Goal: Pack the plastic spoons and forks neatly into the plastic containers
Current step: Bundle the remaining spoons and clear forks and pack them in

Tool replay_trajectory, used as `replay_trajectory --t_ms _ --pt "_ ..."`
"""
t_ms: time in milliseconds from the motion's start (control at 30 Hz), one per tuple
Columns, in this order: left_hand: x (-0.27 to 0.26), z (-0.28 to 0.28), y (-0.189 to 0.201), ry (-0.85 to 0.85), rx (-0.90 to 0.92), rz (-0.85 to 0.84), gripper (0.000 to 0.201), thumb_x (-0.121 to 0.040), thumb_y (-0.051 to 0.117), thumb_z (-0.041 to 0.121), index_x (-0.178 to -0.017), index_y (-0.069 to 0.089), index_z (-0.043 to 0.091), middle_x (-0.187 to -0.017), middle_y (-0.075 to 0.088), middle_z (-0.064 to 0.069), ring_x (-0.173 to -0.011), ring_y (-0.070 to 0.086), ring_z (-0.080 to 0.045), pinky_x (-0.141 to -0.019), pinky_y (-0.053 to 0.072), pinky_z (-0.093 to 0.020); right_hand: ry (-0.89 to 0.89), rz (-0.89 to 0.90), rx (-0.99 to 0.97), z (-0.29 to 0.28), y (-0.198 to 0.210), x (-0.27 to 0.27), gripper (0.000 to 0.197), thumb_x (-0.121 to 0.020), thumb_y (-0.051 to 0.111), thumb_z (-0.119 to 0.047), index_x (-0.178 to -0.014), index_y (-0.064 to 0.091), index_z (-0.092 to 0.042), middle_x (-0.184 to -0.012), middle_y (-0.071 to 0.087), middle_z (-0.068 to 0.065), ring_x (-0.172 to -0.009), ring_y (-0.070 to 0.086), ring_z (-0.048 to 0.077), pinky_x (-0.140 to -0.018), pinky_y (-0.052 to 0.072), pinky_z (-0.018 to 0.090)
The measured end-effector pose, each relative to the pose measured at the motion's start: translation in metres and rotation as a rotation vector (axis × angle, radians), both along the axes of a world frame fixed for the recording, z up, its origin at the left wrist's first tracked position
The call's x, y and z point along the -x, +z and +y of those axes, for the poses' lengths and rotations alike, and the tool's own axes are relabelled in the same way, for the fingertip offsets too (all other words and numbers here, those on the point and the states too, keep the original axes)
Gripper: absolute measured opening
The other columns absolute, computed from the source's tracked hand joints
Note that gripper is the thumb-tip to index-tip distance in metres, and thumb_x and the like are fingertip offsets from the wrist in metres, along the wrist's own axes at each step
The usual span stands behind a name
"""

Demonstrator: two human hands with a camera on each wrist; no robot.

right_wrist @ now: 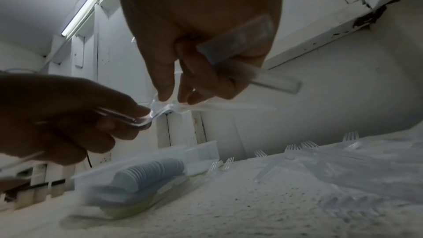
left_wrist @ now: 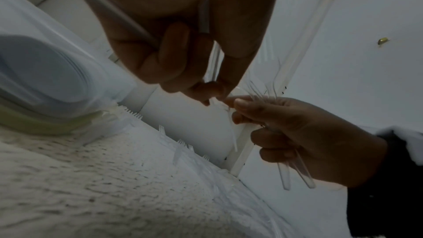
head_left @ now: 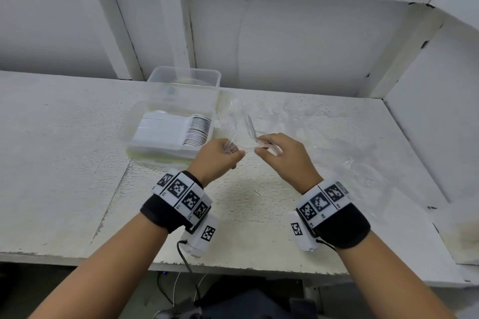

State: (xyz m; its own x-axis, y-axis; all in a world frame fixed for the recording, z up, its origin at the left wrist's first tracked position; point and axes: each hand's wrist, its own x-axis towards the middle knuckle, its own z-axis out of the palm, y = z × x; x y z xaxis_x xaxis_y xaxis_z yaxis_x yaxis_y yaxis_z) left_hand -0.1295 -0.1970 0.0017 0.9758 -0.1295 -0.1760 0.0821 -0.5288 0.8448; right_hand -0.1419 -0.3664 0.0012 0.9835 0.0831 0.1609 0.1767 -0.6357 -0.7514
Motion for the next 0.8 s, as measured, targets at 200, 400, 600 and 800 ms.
replay_trajectory --t_ms 200,400,600,800 --pt "0.004 -0.007 0.000 -0.058 0.003 0.037 0.043 -0.088 0.055 0.047 -0.091 0.060 0.004 -0.061 0.053 0.003 -0.035 0.036 0.000 -0.036 0.026 -0.014 0.023 0.073 0.167 0.004 -0.006 0.000 0.028 -0.087 0.063 -0.035 -0.103 0.068 -0.012 -0.094 0.054 0.005 -0.084 0.055 0.018 -0.072 0.043 0.027" --pt "0.008 -0.009 -0.001 -0.073 0.219 0.188 0.050 -0.089 0.031 0.063 -0.090 0.051 0.017 -0.062 0.040 0.003 -0.043 0.025 -0.007 -0.040 0.019 -0.018 -0.008 0.129 0.088 -0.006 -0.008 0.000 0.020 -0.089 0.059 -0.028 -0.090 0.063 -0.009 -0.087 0.059 0.001 -0.082 0.054 0.012 -0.070 0.039 0.021" --pt "0.004 -0.011 -0.002 -0.039 0.402 0.218 0.033 -0.100 0.030 0.040 -0.087 0.045 0.014 -0.060 0.036 0.002 -0.039 0.025 -0.006 -0.038 0.021 -0.016 -0.152 0.316 -0.452 -0.010 -0.001 0.000 0.021 -0.089 0.059 -0.019 -0.070 0.051 -0.013 -0.061 0.043 -0.002 -0.041 0.034 0.002 -0.039 0.028 0.015" --pt "0.002 -0.018 -0.004 -0.046 0.477 0.172 0.028 -0.102 0.034 0.021 -0.080 0.049 0.012 -0.063 0.044 -0.001 -0.048 0.045 -0.010 -0.046 0.040 -0.020 -0.181 0.409 -0.835 0.003 0.010 -0.005 0.014 -0.092 0.056 -0.018 -0.079 0.052 -0.013 -0.065 0.047 -0.003 -0.033 0.025 0.003 -0.032 0.020 0.014"
